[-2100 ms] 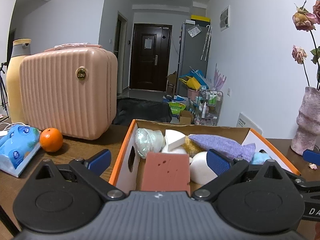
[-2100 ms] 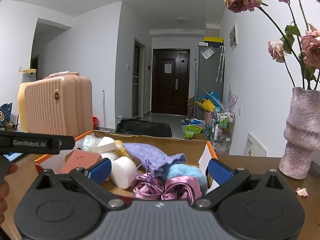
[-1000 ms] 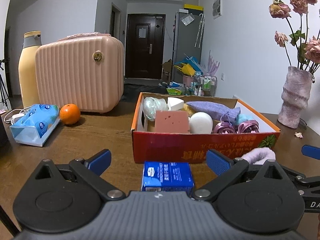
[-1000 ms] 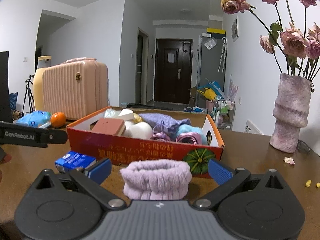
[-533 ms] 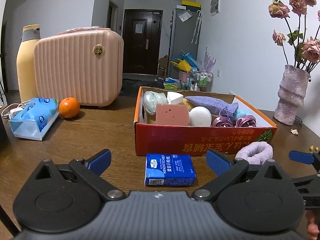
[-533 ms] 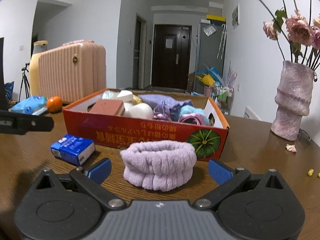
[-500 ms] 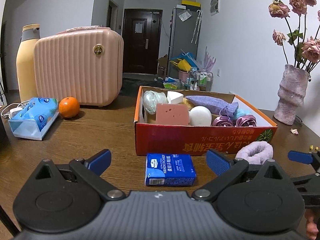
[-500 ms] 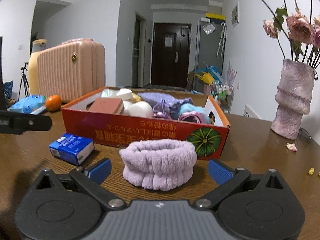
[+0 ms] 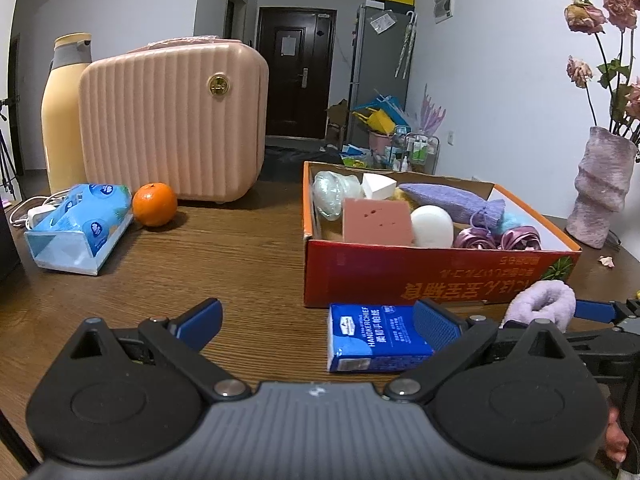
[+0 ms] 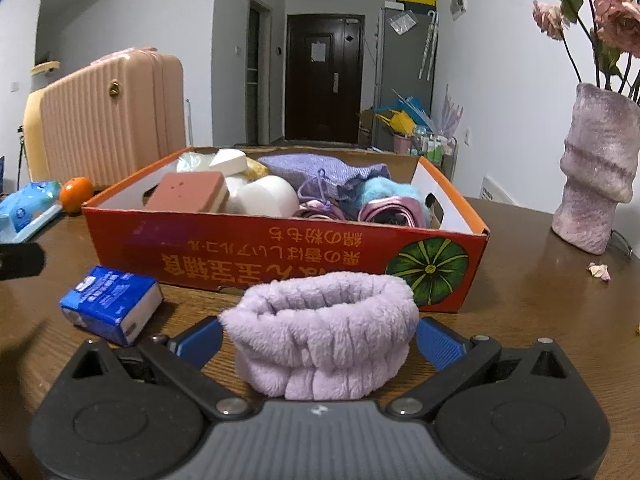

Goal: Organize soft objects
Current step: 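Close the right tool on the lilac fluffy headband, then lift the headband with the right tool while the left tool moves to the blue tissue pack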

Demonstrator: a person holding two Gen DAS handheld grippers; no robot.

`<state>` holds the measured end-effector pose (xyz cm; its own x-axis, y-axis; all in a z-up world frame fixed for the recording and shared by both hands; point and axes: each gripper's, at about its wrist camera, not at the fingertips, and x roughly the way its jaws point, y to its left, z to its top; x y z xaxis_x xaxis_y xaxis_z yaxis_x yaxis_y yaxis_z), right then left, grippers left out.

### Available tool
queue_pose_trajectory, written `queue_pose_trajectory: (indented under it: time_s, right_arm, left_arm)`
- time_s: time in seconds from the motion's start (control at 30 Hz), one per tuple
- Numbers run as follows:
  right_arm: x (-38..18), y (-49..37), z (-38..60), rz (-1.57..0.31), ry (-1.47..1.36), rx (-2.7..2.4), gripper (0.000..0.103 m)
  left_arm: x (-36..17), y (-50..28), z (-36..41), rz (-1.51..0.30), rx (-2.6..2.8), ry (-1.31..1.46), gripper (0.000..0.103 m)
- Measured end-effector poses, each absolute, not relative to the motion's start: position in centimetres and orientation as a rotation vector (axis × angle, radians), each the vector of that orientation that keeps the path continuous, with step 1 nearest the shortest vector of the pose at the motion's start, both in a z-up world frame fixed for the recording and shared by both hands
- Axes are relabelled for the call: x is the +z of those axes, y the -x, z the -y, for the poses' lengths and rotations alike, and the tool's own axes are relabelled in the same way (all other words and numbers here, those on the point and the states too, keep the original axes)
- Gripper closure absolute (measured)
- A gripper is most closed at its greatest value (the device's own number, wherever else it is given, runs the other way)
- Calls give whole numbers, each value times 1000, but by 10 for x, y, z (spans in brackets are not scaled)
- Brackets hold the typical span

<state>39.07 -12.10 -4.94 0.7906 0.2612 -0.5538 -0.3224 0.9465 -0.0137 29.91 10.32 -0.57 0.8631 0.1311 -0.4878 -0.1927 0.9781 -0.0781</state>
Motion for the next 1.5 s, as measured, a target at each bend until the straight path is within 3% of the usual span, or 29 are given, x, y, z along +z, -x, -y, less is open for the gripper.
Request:
queue_pose_trajectory:
  time_s: [0.17, 0.53, 0.63, 0.7, 0.9, 1.07, 1.5]
  right_arm:
    - [-54, -402, 119, -617, 90, 297, 1]
    - [-57, -406, 120, -639, 70, 312, 19]
    - [-56, -404, 120, -635, 69, 318, 27]
    - [-55, -402, 122, -633, 63, 323, 39]
    - [-54, -400, 126, -630, 41, 332, 61]
    - [-53, -398, 128, -627, 27, 337, 74]
    - [-45, -388, 140, -585, -5, 324, 78]
  left_arm:
    - [-8, -301, -106, -512, 172, 128, 0]
    - [-9, -303, -107, -523, 174, 132, 0]
    - [-9, -303, -107, -525, 174, 133, 0]
    - [-10, -303, -108, -527, 175, 134, 0]
    - [-12, -305, -109, -537, 177, 139, 0]
    - [-13, -307, -109, -544, 178, 141, 0]
    - [-17, -315, -102, -559, 168, 129, 0]
